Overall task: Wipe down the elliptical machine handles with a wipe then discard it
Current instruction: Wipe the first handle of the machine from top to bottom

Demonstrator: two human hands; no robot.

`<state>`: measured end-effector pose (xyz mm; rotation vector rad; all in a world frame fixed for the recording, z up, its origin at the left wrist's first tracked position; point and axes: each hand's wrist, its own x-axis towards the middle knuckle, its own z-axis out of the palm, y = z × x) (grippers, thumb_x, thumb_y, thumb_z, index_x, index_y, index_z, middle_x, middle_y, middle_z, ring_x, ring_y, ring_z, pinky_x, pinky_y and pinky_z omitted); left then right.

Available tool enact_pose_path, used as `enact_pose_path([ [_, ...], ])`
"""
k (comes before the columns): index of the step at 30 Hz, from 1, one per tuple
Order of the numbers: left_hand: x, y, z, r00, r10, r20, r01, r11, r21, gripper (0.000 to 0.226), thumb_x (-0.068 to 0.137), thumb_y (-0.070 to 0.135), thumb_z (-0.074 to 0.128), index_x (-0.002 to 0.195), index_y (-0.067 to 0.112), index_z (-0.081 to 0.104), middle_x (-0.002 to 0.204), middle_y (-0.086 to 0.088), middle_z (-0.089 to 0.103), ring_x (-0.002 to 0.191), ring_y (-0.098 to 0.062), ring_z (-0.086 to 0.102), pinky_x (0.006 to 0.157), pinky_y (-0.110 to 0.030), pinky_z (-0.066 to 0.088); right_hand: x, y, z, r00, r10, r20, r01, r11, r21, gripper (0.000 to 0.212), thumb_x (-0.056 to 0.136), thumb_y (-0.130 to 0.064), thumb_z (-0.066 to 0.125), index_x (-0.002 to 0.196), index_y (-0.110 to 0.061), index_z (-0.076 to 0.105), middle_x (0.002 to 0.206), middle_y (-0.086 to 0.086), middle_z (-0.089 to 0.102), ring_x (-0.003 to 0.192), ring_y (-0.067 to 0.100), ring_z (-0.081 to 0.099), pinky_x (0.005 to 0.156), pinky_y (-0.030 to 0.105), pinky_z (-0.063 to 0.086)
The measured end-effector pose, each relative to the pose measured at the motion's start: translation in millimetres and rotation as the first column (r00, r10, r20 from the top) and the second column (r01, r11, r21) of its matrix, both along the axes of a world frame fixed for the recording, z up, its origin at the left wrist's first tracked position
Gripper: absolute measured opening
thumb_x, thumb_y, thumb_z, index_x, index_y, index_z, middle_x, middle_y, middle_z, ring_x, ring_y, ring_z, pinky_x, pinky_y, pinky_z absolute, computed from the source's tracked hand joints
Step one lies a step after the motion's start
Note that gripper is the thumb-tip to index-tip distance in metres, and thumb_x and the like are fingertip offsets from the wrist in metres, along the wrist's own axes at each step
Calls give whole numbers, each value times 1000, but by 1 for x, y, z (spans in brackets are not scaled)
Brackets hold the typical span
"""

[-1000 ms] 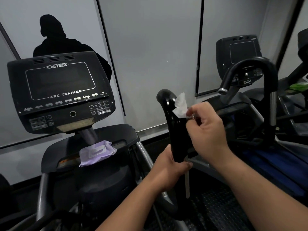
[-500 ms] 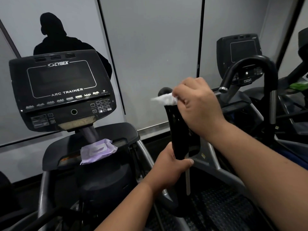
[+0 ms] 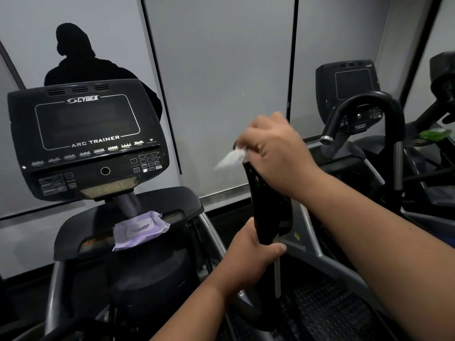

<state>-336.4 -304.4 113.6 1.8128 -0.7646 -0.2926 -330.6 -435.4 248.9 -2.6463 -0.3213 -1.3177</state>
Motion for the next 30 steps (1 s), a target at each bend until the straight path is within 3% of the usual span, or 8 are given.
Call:
enact_pose_path([
  [2, 0, 0, 0, 1000, 1, -7, -2, 1000, -4, 42, 83, 18, 73, 120, 32, 59, 113, 15, 69, 107, 2, 64, 96, -27, 52, 1, 1, 0, 1000, -30, 5, 29, 997, 77, 16, 83, -13, 57, 84, -14, 72, 93, 6, 61, 90, 32, 51, 71, 47, 51],
  [5, 1, 1, 0, 1000, -2, 1, 2, 1000, -3, 39, 84, 17, 73, 116, 33, 60, 111, 15, 70, 104, 4, 65, 92, -21, 52, -8, 10, -14, 998, 59, 21, -58, 995, -79, 16, 83, -14, 56, 81, -10, 72, 91, 9, 62, 83, 34, 52, 68, 41, 48],
  [9, 1, -1, -2, 1000, 12, -25, -12, 1000, 0, 35, 84, 17, 74, 114, 29, 60, 106, 8, 70, 101, -3, 66, 88, -20, 52, 0, -15, -5, 999, -35, 32, 26, 970, 241, 25, 83, -11, 50, 88, -11, 74, 93, 7, 63, 92, 33, 54, 78, 46, 50],
  [13, 2, -2, -3, 1000, 13, -27, -13, 1000, -10, 36, 83, 18, 73, 114, 31, 60, 111, 6, 70, 105, -6, 66, 91, -23, 54, -13, -1, -23, 991, 89, 103, -107, 978, 178, 23, 81, -3, 53, 87, -8, 74, 93, 5, 64, 88, 32, 57, 73, 38, 49],
  [17, 1, -4, -2, 999, 32, -28, -32, 999, 6, 40, 82, 16, 74, 116, 29, 60, 108, 6, 72, 103, -8, 67, 92, -27, 54, -3, -13, -23, 988, 60, 143, -117, 895, 431, 26, 80, 4, 51, 88, -7, 73, 92, 3, 62, 87, 30, 62, 78, 39, 51],
  [21, -1, -2, 1, 999, 13, -37, -12, 1000, 5, 42, 82, 19, 73, 120, 31, 59, 114, 11, 71, 108, -3, 66, 94, -26, 53, -8, -3, -30, 979, 145, 146, -193, 892, 409, 23, 79, 3, 51, 82, -10, 70, 90, -5, 56, 82, 19, 56, 74, 26, 46],
  [25, -3, -3, 3, 996, 62, -58, -60, 997, 43, 43, 83, 16, 74, 121, 30, 59, 110, 10, 71, 103, -3, 67, 90, -23, 54, 7, -20, -34, 987, 163, -7, -102, 654, 750, 25, 83, -5, 54, 72, -26, 63, 79, -4, 59, 66, 12, 52, 68, 30, 44],
  [30, -4, -3, 6, 997, 43, -60, -39, 998, 57, 42, 85, 16, 73, 122, 28, 58, 114, 5, 70, 108, -6, 66, 91, -23, 54, -2, -7, -28, 950, 280, 141, -280, 553, 785, 34, 91, 2, 59, 78, -28, 69, 80, -1, 66, 63, 4, 53, 62, 21, 43],
])
